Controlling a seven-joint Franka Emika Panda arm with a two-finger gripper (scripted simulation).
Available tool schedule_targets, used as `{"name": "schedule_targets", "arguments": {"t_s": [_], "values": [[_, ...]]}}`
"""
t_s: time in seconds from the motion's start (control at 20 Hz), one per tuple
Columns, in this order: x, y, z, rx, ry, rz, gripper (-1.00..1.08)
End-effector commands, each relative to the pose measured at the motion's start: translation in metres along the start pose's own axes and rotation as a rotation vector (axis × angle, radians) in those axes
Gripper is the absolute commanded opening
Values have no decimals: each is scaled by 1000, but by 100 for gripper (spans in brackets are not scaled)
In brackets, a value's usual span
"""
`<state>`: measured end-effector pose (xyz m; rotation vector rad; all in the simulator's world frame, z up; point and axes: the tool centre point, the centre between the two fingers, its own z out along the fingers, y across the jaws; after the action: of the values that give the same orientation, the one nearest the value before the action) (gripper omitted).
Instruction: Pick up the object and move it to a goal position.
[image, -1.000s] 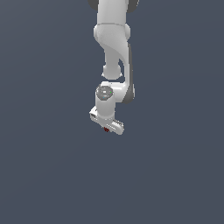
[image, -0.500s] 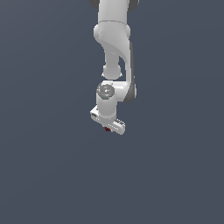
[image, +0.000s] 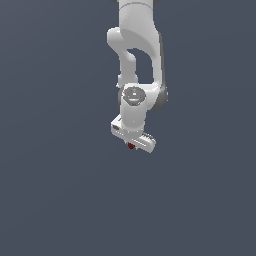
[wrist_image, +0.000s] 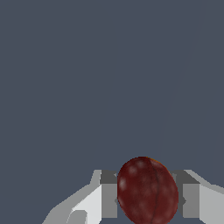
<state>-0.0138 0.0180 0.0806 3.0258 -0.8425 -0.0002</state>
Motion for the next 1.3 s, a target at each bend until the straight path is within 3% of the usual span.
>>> {"name": "schedule_targets", "arguments": {"t_s": [0.0, 0.65, 1.25], "values": [[-1, -17, -21, 0, 1, 0, -100], [-3, -112, -133, -1, 1, 1, -100], [-3, -175, -205, -1, 1, 1, -100]]}}
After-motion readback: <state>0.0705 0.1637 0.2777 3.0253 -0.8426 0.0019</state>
